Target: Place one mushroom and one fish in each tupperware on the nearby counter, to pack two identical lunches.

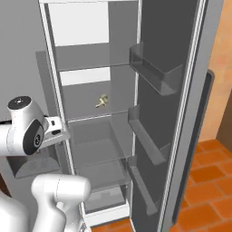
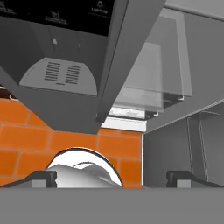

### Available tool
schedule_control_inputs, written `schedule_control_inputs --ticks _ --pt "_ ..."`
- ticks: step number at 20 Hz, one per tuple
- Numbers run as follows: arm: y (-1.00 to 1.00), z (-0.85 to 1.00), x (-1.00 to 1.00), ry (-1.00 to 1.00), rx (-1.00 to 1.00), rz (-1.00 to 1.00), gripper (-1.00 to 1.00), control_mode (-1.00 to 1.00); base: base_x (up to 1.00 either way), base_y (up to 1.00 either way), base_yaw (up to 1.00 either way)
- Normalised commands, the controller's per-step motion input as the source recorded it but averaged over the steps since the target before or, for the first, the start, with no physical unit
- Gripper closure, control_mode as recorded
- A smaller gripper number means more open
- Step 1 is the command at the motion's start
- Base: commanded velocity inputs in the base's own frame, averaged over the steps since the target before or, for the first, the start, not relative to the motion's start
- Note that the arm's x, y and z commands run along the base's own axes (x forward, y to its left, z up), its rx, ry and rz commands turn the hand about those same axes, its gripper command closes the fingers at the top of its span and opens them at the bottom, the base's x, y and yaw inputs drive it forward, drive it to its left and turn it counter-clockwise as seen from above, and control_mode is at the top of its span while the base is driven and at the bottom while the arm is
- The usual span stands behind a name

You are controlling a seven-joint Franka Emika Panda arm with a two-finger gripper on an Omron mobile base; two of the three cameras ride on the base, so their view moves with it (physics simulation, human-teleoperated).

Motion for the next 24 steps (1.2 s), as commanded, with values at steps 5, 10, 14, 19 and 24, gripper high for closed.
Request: schedule_control_inputs --ticks 5,10,14,19,24 --pt "0.00 0.00 0.00 0.00 0.00 0.00 -1.00 1.00 0.49 -0.21 0.11" --pt "0.00 0.00 0.00 0.00 0.00 0.00 -1.00 1.00 0.44 -0.26 0.19" --pt "0.00 0.00 0.00 0.00 0.00 0.00 -1.00 1.00 0.44 -0.18 0.21" --pt "0.00 0.00 0.00 0.00 0.00 0.00 -1.00 1.00 0.45 -0.19 0.21" --pt "0.00 0.00 0.00 0.00 0.00 0.00 -1.00 1.00 0.44 -0.29 0.23"
